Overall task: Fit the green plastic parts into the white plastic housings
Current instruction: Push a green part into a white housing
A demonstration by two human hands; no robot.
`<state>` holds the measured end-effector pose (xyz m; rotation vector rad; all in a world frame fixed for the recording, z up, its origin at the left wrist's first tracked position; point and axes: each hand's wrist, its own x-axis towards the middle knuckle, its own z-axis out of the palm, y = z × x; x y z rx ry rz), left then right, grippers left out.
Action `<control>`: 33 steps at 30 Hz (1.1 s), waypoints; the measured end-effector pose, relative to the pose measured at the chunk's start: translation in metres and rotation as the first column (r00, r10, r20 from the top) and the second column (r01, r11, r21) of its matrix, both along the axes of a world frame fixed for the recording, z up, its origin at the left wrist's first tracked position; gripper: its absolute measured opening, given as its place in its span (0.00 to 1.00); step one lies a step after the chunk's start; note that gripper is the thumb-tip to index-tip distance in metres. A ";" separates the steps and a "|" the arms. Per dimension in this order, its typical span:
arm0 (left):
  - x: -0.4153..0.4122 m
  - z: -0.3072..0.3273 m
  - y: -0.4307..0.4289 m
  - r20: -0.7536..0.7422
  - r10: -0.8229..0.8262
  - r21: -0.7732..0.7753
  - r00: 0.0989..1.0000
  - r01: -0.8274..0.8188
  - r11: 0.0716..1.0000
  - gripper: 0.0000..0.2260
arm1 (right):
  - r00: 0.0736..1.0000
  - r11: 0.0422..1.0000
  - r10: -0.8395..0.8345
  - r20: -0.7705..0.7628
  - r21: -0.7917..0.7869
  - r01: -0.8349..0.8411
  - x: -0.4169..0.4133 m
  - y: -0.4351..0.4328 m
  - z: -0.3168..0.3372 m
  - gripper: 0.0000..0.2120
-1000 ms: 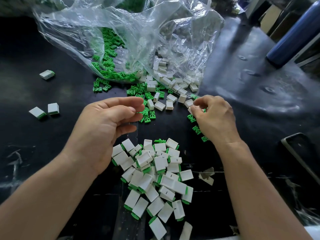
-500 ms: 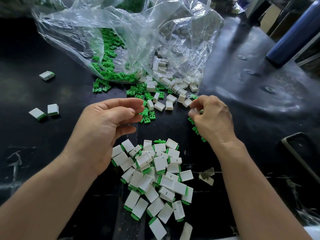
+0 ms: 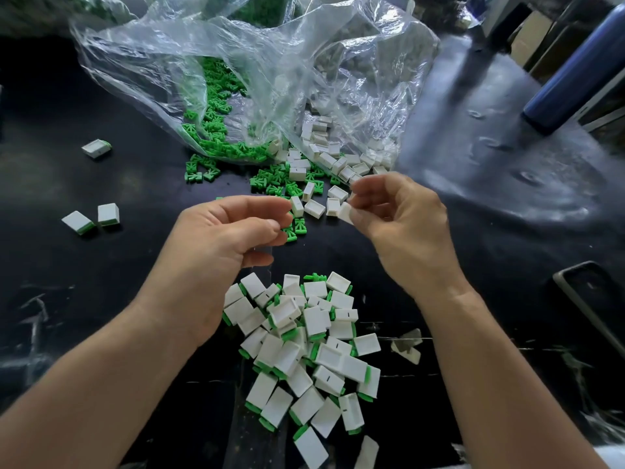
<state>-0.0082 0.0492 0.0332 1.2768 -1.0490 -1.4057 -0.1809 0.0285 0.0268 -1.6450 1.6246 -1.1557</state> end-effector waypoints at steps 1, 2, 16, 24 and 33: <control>0.000 -0.001 0.000 0.021 0.000 -0.018 1.000 0.000 1.000 0.13 | 0.998 0.999 0.045 0.048 -0.005 -0.045 0.005 0.003 0.003 0.15; 0.000 -0.002 0.001 0.047 -0.001 -0.040 0.999 0.003 0.999 0.12 | 0.993 0.996 0.090 0.080 -0.010 -0.089 0.010 0.007 0.004 0.16; -0.006 0.000 0.004 0.038 -0.027 -0.080 0.999 0.030 0.996 0.06 | 0.988 0.988 0.152 -0.029 -0.031 -0.153 0.016 0.012 0.004 0.08; -0.003 0.002 0.005 0.030 -0.052 -0.062 0.998 0.054 0.997 0.07 | 0.827 0.954 -0.060 -0.559 0.213 0.213 -0.024 -0.009 -0.007 0.08; -0.003 0.002 0.005 -0.011 -0.071 -0.050 0.997 0.070 0.996 0.09 | 0.789 0.941 -0.029 -0.614 0.250 0.229 -0.023 -0.014 -0.016 0.06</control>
